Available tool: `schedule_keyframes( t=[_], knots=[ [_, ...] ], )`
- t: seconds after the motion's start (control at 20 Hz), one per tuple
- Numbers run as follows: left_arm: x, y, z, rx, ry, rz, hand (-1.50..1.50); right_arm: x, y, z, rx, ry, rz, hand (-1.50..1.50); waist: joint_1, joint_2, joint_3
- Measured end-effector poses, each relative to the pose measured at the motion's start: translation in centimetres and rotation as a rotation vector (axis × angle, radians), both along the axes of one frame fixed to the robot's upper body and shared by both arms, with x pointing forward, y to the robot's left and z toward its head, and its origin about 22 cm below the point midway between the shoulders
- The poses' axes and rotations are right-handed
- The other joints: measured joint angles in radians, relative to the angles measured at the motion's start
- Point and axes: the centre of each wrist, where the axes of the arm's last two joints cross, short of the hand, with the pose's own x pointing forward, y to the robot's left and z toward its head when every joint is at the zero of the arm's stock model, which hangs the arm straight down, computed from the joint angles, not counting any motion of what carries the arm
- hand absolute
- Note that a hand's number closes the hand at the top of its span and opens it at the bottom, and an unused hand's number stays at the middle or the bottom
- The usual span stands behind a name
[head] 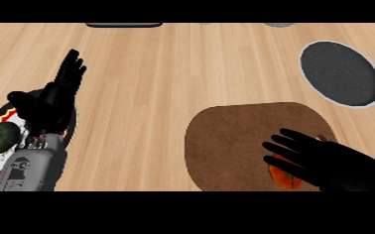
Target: Pick the tomato from the cutting board and place it in the pan
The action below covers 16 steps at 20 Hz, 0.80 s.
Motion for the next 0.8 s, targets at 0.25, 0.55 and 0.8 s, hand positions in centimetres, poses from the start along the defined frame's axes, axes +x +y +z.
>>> schedule_keyframes(
  t=[0.25, 0.55, 0.8],
  knots=[
    [0.1, 0.0, -0.7, -0.003, -0.003, 0.002, 0.0, 1.2, 0.5, -0.4, -0.024, 0.005, 0.002, -1.5, 0.001, 0.0, 0.0],
    [-0.4, 0.5, -0.9, -0.003, -0.003, 0.005, 0.0, 1.4, 1.2, -2.0, -0.066, -0.011, -0.001, -1.5, 0.002, 0.0, 0.0],
    [0.3, 0.0, -0.6, 0.0, -0.008, 0.003, 0.0, 2.0, 2.2, -3.4, -0.104, 0.001, -0.006, -1.5, 0.002, 0.001, 0.0]
  ],
)
